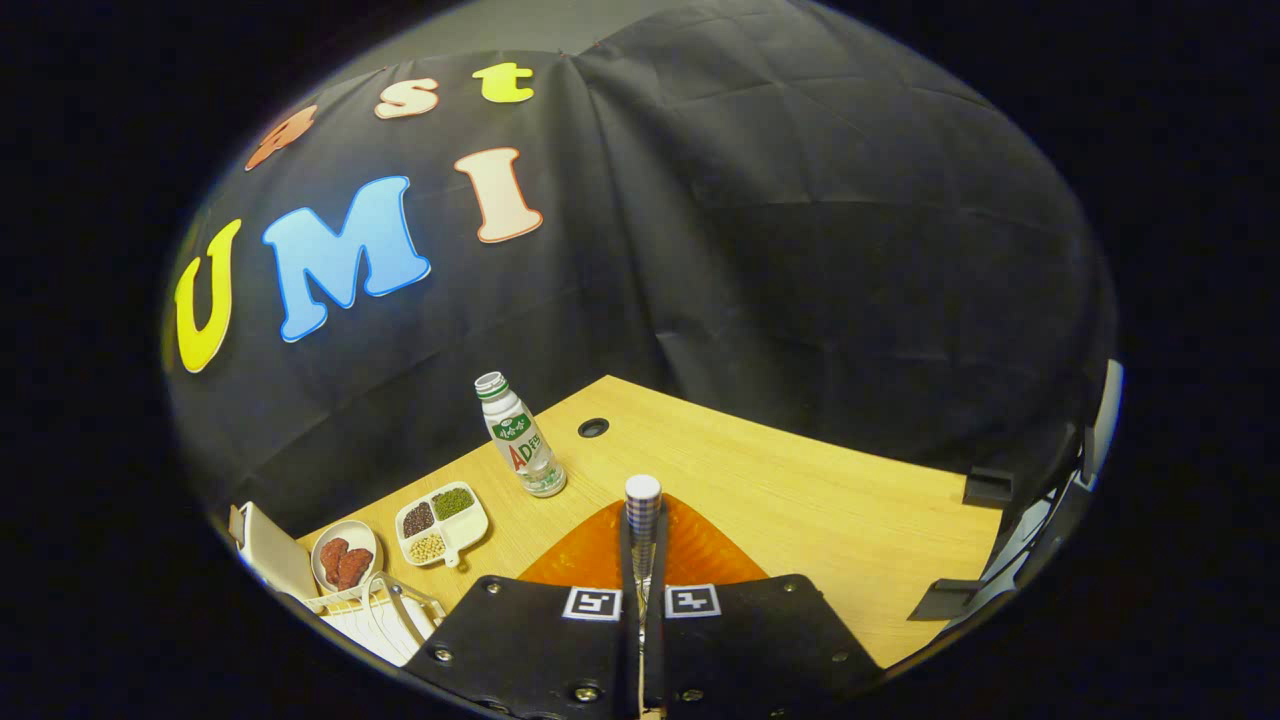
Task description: Take the plate from the dish rack, then take the spoon from the basket and place it into the plate.
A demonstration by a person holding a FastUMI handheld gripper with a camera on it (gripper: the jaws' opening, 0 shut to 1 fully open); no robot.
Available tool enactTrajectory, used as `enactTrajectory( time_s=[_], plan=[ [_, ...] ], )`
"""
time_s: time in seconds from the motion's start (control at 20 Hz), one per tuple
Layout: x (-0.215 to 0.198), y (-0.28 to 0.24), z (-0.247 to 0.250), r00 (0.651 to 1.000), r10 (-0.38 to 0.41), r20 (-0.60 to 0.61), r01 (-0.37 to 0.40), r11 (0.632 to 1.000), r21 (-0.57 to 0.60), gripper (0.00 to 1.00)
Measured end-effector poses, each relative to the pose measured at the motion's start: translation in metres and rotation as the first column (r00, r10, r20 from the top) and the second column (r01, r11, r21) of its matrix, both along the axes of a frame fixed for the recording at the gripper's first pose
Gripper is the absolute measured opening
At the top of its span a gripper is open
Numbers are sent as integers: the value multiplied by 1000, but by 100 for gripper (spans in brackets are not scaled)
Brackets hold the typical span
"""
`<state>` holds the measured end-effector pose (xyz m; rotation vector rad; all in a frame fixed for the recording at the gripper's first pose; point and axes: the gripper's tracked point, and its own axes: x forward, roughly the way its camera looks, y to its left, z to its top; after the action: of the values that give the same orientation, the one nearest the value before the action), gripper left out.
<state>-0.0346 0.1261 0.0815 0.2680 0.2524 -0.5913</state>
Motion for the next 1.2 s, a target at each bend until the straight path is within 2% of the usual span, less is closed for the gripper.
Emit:
enactTrajectory(
  time_s=[0.35, 0.65, 0.95, 1.2],
  plan=[
    [-29, 22, 60, 998, 60, -6, -60, 977, -206, 2],
    [-76, 78, 77, 986, 163, -18, -162, 950, -268, 2],
    [-119, 157, 44, 938, 336, -82, -345, 907, -242, 2],
    [-151, 212, 8, 878, 455, -149, -478, 852, -214, 2]
  ],
)
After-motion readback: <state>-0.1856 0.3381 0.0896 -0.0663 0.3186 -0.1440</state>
